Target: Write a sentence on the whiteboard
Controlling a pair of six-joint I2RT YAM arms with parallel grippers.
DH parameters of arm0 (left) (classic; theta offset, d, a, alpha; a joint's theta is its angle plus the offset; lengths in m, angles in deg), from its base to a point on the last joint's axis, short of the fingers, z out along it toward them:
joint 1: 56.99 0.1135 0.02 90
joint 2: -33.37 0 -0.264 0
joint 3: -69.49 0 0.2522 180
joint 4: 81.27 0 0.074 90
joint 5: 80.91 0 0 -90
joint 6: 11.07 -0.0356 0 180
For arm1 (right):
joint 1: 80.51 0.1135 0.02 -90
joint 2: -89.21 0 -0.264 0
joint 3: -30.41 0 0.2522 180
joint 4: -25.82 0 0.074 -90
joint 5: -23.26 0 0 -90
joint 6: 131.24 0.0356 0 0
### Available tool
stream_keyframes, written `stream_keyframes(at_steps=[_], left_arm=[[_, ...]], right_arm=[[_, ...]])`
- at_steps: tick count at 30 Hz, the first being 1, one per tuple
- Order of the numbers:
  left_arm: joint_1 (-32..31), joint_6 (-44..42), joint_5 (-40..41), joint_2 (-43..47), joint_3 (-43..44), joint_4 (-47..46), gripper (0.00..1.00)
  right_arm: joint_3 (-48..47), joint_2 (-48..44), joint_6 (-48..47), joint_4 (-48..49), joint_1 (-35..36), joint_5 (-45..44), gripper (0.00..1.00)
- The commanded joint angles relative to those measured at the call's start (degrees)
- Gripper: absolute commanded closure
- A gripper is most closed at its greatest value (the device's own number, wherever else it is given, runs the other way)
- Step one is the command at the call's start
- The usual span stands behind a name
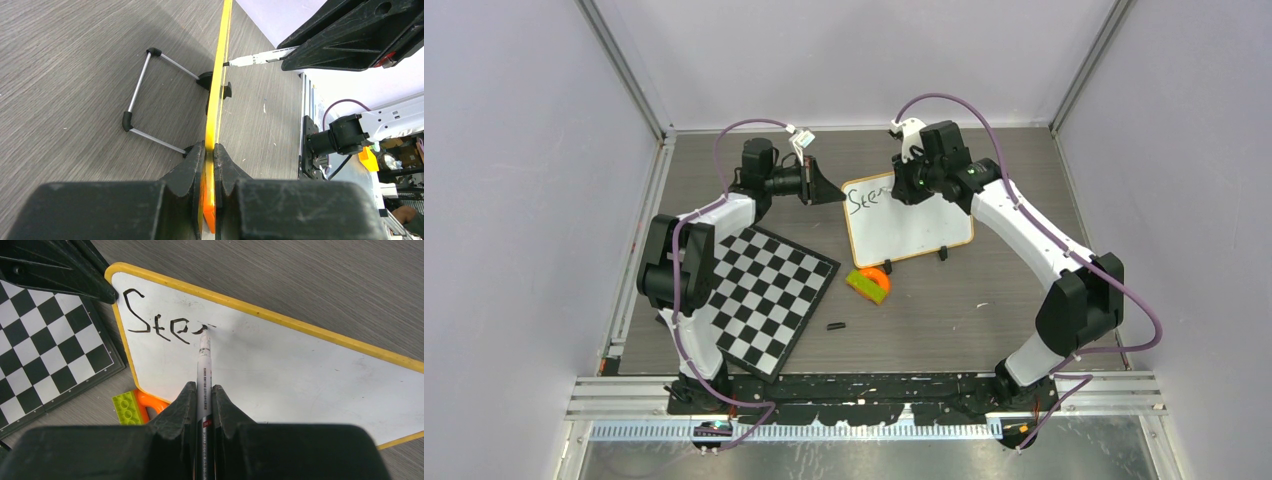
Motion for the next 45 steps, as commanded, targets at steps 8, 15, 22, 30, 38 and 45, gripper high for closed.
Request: stream_keyframes(at_steps=[8,15,22,30,38,45], left_arm=[[-0.4,-0.8,-1.2,0.9,0.6,-0.7,1.0],[-0.4,-0.8,-1.2,0.9,0.5,-0.7,1.0],[-0.4,-0.9,-1.2,1.0,0.3,-0.7,1.0],[-0.4,-0.9,-1.3,1.1,0.2,-0.6,1.0],[-0.4,-0.8,-1.4,1.2,0.3,-0.6,1.0],[-0.4,-0.8,-1.3,1.2,0.2,-0.6,1.0]], right_arm=[[1.1,-1.2,0.2,1.4,-0.2,0.6,1.0],[5.0,-2.3,1.5,2.8,0.2,1.8,1.0],[6.4,-1.8,1.9,2.8,1.7,3.4,1.0],[3.6,-4.9,2.1,2.7,1.6,5.3,1.0],[2.8,-5.3,2.4,3.8,-0.2,3.1,1.0],[2.0,-3.3,3.6,5.0,-0.5,2.2,1.0]])
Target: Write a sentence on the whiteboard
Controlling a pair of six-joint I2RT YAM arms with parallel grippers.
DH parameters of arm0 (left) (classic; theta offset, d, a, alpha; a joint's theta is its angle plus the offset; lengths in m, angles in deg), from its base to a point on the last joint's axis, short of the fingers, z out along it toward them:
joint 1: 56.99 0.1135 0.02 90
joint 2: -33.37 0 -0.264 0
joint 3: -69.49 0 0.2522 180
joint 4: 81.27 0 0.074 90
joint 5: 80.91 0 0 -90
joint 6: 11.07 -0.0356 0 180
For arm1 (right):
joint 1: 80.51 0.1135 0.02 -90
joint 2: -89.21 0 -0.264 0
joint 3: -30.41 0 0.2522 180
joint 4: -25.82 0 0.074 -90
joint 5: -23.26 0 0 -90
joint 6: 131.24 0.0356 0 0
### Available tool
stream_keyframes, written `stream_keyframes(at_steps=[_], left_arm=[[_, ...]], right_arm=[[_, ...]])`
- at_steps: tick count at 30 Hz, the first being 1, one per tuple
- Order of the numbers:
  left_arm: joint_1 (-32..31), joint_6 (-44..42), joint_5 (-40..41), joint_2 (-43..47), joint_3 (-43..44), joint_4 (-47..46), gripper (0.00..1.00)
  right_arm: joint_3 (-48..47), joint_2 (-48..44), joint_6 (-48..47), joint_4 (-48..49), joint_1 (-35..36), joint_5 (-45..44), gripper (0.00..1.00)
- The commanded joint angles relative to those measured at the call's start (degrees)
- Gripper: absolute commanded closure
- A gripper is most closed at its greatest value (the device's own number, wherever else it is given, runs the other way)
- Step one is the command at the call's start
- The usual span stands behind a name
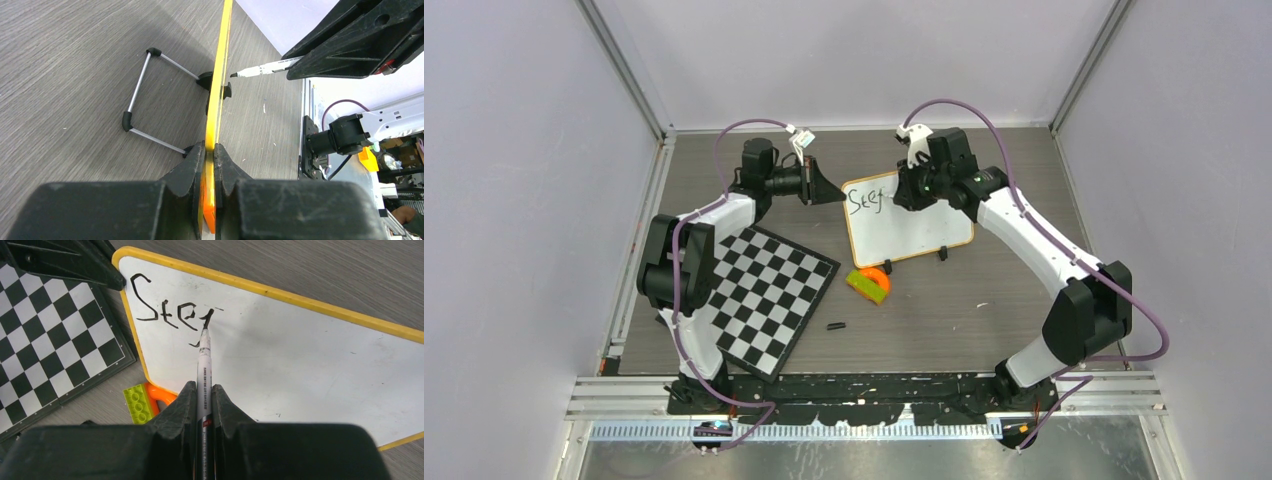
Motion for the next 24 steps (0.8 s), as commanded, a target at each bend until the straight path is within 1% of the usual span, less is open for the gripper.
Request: stream_keyframes(at_steps=[1,11,24], left_arm=[[-0.4,-0.8,-1.3,1.2,0.1,-0.6,1.0],[-0.4,-0.9,-1.3,0.9,0.1,-0.7,1.0],[-0.4,-0.9,-1.2,1.2,0.0,-0.6,1.0]], right_arm=[[-2.9,0.3,1.4,3.1,-0.1,-1.2,1.0],[-2.5,1.8,0.8,4.6,-0.1,-1.8,1.0],[-2.0,0.0,0.7,4.5,-0.6,-5.5,1.0]])
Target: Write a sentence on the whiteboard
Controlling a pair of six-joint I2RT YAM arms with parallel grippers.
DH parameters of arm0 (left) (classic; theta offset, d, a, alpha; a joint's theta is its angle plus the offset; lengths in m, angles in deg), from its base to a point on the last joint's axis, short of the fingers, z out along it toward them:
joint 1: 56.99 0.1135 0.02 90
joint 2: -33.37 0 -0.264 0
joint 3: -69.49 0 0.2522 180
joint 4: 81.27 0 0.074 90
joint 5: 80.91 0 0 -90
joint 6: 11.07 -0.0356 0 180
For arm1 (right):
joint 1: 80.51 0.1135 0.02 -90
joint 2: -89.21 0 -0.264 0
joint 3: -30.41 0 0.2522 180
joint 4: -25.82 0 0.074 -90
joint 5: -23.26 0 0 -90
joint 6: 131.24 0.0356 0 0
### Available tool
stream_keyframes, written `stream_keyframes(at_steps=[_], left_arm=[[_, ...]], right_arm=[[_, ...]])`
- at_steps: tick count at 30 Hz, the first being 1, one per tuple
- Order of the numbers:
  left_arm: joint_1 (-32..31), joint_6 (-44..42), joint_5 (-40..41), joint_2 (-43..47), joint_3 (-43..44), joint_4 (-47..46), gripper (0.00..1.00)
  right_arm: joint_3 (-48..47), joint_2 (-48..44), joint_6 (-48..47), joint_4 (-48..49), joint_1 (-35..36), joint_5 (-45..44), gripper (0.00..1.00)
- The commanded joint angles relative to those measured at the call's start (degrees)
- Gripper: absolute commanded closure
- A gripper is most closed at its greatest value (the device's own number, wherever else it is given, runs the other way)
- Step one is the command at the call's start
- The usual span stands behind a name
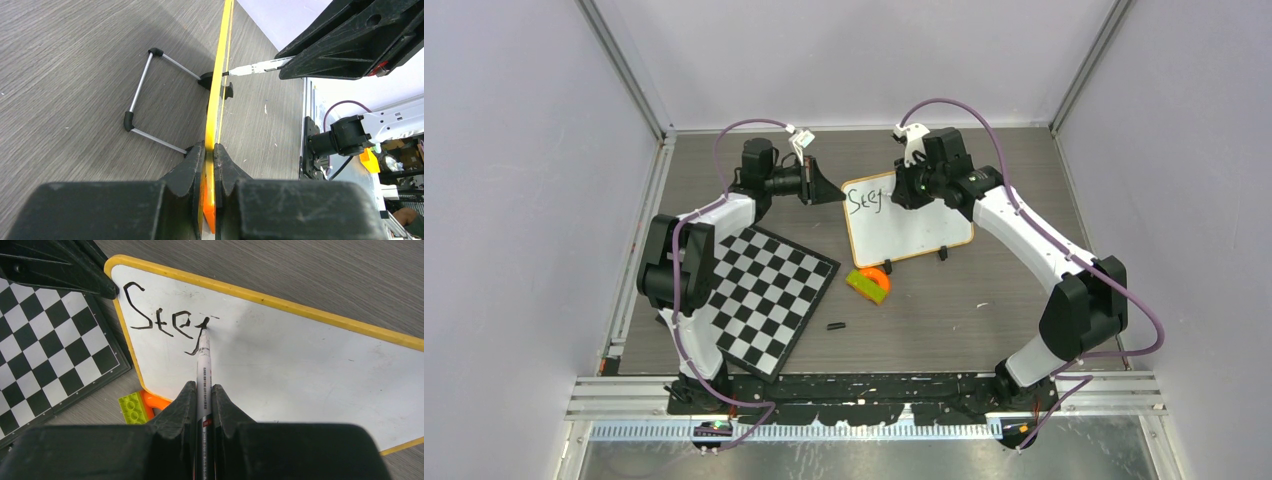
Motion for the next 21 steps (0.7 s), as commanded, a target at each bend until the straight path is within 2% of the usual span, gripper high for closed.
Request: stream_keyframes(at_steps=[1,21], left_arm=[[-0.4,-0.9,-1.5,1.2,0.1,-0.6,1.0],[-0.4,-1.5,-1.3,1.4,0.4,-0.1,1.0]], right_arm=[[-1.1,-1.9,0.1,2.9,-0.6,-3.4,1.0],[2.8,-2.0,1.2,2.4,0.1,0.0,1.0]])
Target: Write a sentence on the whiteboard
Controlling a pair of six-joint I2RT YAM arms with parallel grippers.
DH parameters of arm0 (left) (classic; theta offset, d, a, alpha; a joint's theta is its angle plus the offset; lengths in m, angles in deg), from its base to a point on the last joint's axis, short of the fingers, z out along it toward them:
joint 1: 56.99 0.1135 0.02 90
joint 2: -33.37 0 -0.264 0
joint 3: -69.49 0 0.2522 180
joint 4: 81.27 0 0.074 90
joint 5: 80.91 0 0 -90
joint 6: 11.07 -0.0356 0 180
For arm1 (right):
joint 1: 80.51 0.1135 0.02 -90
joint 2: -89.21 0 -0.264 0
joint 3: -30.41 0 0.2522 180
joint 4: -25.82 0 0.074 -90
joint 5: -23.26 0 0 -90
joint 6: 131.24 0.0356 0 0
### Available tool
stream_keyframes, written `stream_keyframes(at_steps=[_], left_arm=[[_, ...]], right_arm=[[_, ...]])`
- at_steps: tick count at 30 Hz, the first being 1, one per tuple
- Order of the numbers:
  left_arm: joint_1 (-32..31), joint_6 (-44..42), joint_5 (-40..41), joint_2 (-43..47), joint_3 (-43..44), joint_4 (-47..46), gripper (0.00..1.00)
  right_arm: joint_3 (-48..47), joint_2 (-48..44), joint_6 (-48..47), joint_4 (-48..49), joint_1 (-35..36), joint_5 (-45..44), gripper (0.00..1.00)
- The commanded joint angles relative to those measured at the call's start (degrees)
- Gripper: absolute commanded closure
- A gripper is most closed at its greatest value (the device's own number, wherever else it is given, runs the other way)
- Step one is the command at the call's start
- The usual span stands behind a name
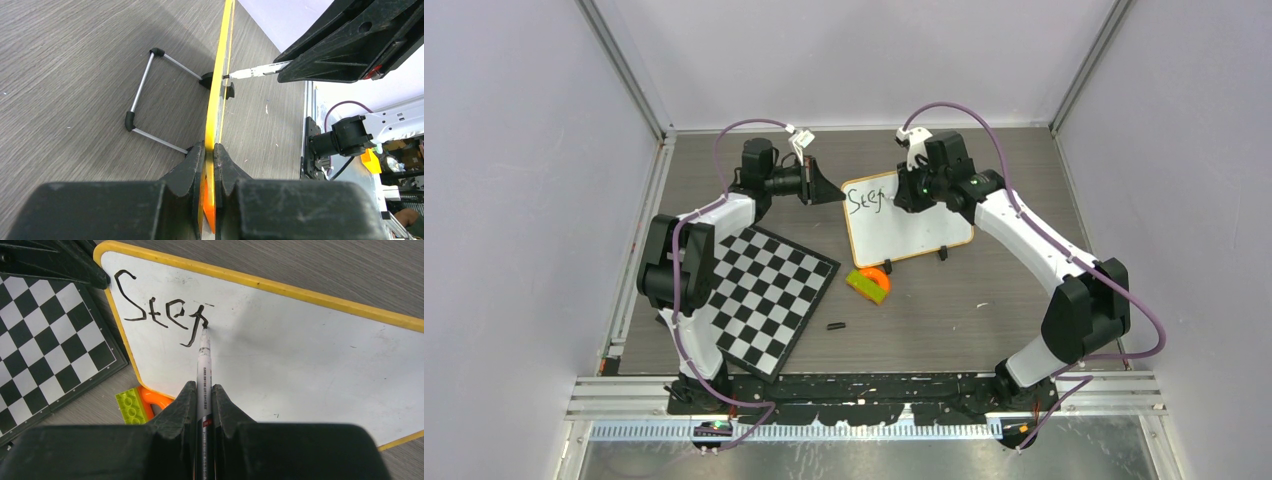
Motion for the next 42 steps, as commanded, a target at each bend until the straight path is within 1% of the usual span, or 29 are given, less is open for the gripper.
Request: stream_keyframes(at_steps=[1,11,14,15,19,22,24,30,34,38,42], left_arm=[[-0.4,-1.3,-1.5,1.4,0.3,-0.2,1.0],[-0.4,-1.5,-1.5,1.4,0.2,0.0,1.0],[-0.4,-2.5,-1.7,1.6,0.6,1.5,1.0],[-0.4,-3.2,-1.9,1.9,0.8,2.5,0.98],[-0.3,-7.0,-2.3,3.1,2.3,8.1,0.77],[-0.2,-7.9,-2.7,3.5,2.8,10.1,0.64],[-0.2,-8.1,-2.8,3.8,3.0,11.0,0.58],[-0.3,-7.5,-4.0,3.4,3.3,11.9,0.46],[-0.7,-6.0,-4.6,2.4,4.0,11.4,0.45],[-1.3,-4.9,-4.4,1.5,4.7,10.3,0.49],[-1.8,-4.9,-3.9,0.7,5.2,10.1,0.54]], right_arm=[[0.6,-0.9,0.7,1.8,0.7,0.4,1.0],[-0.9,-0.9,0.4,1.4,1.0,0.0,1.0],[-1.3,-1.8,0.3,0.8,0.9,0.5,1.0],[-1.4,-2.3,0.2,0.6,1.0,1.1,1.0],[-2.2,-4.3,0.0,-1.3,0.9,5.1,1.0],[-3.4,-5.3,-0.4,-3.7,0.4,7.9,1.0],[-3.9,-5.6,-1.8,-4.7,-0.3,9.4,1.0],[-3.7,-5.2,-4.0,-5.6,-4.2,14.3,1.0],[-3.3,-4.5,-4.7,-4.4,-5.6,14.9,1.0],[-2.1,-4.3,-4.4,-2.0,-5.7,14.6,1.0],[-2.5,-3.1,-4.6,-1.9,-5.7,13.1,1.0]])
